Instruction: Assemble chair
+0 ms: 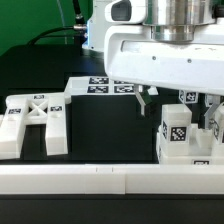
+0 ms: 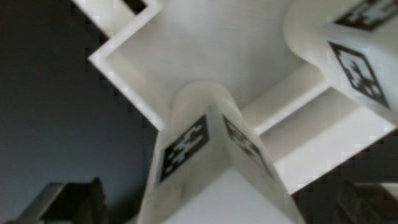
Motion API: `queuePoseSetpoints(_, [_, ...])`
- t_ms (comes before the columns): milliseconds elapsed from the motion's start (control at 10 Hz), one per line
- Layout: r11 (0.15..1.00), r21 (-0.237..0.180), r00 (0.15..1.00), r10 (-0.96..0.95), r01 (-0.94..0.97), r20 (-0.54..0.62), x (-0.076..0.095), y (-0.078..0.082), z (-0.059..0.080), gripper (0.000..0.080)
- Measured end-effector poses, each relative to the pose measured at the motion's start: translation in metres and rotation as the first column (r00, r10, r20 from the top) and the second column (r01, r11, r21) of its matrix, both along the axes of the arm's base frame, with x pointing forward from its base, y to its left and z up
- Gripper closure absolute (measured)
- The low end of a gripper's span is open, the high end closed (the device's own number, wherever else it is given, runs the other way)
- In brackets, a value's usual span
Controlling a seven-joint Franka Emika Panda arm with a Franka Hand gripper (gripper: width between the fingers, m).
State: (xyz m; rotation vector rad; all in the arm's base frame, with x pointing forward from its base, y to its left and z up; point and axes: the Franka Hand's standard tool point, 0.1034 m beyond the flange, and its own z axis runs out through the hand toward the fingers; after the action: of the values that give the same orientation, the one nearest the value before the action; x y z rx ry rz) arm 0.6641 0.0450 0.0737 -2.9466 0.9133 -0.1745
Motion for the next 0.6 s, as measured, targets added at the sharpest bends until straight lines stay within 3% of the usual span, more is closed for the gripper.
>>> queuePoseSetpoints(600, [0.915,-0.074,0.918,0.396,-0.396,-0.016,0.0000,-0.0017,-0.0002,0.0151])
